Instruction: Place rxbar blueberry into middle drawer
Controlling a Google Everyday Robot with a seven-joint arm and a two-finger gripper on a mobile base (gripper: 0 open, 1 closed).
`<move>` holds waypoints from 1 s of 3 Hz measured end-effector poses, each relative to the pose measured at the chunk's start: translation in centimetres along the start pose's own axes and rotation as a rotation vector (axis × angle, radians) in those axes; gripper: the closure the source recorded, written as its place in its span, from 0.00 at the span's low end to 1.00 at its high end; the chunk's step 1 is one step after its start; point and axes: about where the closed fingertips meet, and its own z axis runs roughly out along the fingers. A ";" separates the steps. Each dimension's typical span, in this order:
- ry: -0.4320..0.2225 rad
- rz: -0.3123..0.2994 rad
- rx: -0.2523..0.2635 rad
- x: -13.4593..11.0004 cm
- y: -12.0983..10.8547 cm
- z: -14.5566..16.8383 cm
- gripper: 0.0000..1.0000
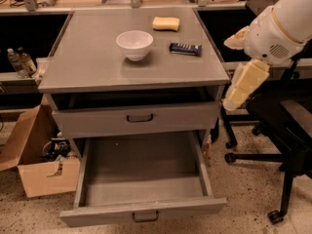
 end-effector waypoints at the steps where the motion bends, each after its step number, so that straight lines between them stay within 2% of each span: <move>1: -0.192 0.084 -0.031 -2.9 -5.2 5.5 0.00; 2: -0.229 0.120 -0.064 -2.6 -6.1 7.9 0.00; 3: -0.238 0.119 -0.062 -2.6 -6.5 8.0 0.00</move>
Offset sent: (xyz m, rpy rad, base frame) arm 0.0677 0.0349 -0.0213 0.2055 0.0145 -0.0131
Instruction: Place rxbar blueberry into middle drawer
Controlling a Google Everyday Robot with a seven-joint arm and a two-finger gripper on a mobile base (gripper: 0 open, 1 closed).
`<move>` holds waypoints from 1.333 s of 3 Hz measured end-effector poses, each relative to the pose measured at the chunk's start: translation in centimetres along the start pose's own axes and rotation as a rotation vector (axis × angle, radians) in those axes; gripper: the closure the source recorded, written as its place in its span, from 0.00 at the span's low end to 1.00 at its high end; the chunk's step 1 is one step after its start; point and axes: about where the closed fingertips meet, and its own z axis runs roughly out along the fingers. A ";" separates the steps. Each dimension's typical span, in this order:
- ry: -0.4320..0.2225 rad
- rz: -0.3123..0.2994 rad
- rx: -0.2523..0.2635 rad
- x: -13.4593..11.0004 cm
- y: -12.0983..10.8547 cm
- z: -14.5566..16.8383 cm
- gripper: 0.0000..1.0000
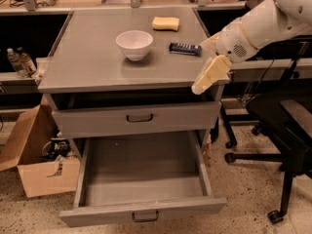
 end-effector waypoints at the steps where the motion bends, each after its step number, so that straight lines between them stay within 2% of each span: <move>1: -0.113 -0.009 0.013 -0.2 -4.2 1.4 0.00; 2: -0.208 0.026 -0.001 0.1 -9.1 5.2 0.00; 3: -0.267 0.072 0.081 -0.2 -13.6 6.2 0.00; 4: -0.366 0.110 0.325 -1.8 -19.8 4.5 0.00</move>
Offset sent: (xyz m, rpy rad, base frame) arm 0.2085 -0.0188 0.0105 0.3615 -0.1916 -0.0461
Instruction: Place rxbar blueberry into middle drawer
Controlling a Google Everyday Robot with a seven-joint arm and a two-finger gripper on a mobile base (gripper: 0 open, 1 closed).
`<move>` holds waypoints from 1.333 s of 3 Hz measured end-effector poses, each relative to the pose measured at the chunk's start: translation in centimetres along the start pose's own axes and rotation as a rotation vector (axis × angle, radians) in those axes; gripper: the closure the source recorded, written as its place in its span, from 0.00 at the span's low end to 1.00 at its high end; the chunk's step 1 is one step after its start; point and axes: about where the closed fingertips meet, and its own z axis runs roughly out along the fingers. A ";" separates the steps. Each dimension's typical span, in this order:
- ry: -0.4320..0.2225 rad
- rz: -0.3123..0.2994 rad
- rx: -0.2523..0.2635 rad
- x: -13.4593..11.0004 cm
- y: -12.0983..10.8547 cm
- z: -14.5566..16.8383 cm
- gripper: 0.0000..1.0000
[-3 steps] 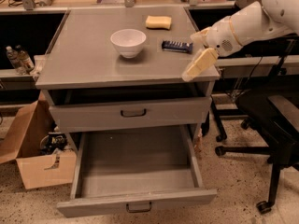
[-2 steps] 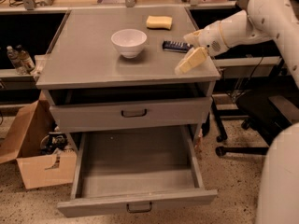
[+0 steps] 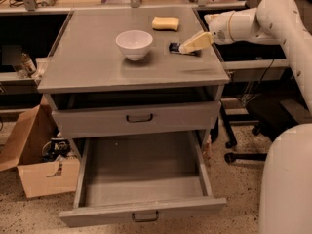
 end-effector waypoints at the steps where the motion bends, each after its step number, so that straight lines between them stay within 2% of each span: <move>1: 0.004 0.012 0.010 0.1 -0.2 0.3 0.00; 2: 0.029 0.083 0.072 1.0 -1.1 2.0 0.00; 3: 0.065 0.167 0.180 2.4 -2.7 3.1 0.00; 4: 0.119 0.225 0.242 4.1 -3.7 4.4 0.00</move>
Offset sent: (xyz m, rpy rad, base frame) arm 0.0400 0.0015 -0.0287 0.0498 0.0900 -0.2441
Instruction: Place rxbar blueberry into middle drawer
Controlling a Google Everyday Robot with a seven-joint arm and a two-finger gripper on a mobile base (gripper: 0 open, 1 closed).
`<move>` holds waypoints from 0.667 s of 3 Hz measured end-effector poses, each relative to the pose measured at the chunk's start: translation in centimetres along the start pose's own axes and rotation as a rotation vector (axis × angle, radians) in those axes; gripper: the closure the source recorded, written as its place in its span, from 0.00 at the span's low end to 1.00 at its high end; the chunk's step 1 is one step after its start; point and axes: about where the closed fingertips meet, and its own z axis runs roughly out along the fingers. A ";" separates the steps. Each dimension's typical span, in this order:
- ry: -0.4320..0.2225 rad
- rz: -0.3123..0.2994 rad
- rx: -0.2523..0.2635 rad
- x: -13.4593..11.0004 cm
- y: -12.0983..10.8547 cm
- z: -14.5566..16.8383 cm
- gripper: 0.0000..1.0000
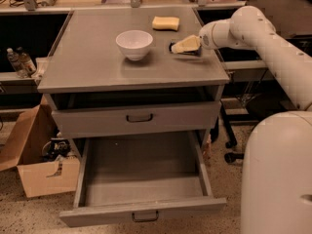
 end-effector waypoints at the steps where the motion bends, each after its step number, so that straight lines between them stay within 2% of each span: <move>1: 0.060 0.040 0.011 1.3 0.0 1.7 0.02; 2: 0.097 0.064 0.001 2.2 0.3 2.6 0.25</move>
Offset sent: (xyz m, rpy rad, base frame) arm 0.0136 0.0047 -0.0387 -0.0083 0.1509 -0.0550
